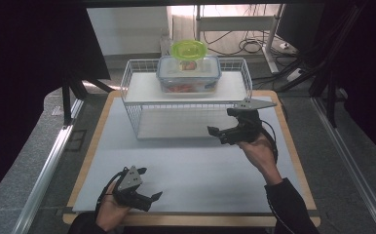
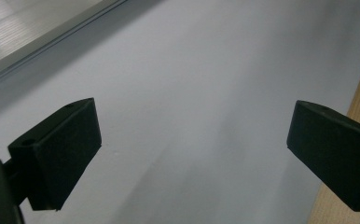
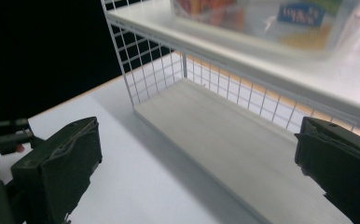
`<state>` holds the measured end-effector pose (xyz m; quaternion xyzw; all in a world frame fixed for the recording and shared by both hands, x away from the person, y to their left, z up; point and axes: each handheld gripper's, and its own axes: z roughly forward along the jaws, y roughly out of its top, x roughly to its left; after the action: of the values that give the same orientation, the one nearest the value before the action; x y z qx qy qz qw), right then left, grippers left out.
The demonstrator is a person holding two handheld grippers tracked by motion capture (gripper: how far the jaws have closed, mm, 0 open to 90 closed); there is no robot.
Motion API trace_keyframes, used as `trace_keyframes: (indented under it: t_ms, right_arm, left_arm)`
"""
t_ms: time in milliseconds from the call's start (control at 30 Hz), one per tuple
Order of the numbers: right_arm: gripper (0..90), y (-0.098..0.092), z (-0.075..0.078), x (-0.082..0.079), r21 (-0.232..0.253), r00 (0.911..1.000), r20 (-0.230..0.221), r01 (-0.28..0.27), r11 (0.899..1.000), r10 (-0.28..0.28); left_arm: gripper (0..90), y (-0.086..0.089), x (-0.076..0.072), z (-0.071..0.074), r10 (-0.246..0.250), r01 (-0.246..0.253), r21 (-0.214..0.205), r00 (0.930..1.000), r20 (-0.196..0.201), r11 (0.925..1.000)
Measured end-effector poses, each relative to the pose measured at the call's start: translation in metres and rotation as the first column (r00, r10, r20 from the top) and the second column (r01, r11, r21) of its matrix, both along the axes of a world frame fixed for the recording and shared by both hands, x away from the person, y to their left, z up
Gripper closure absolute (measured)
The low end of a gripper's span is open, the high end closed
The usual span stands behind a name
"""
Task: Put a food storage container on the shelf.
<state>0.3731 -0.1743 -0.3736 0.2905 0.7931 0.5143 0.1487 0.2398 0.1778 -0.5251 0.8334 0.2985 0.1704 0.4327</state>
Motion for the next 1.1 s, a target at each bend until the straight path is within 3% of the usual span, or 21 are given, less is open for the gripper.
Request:
trace_keyframes:
  t_ms: [267,500,900,1100]
  right_arm:
    - [0.0,-0.014,-0.024,-0.014,-0.014,0.9999,0.003,0.015,1.000,-0.015]
    - [0.0,-0.018,-0.034,-0.028,-0.053,0.9995,-0.002,0.031,0.998,-0.031]
    - [0.0,-0.033,-0.051,-0.049,-0.075,0.9988,-0.005,0.049,0.996,-0.049]
    - [0.0,-0.041,-0.061,-0.057,-0.112,0.9961,-0.005,0.087,0.990,-0.088]
  left_arm:
    - [2.8,0.000,0.000,0.000,-0.006,0.006,0.005,1.0000,0.006,1.0000]
    - [2.8,0.000,-0.001,0.001,-0.007,0.007,0.003,0.9999,0.011,1.0000]
    - [2.8,0.000,-0.001,0.001,-0.010,0.010,0.002,0.9999,0.011,0.9999]
    - [2.9,0.000,-0.001,0.000,-0.009,0.009,0.006,0.9999,0.011,0.9999]
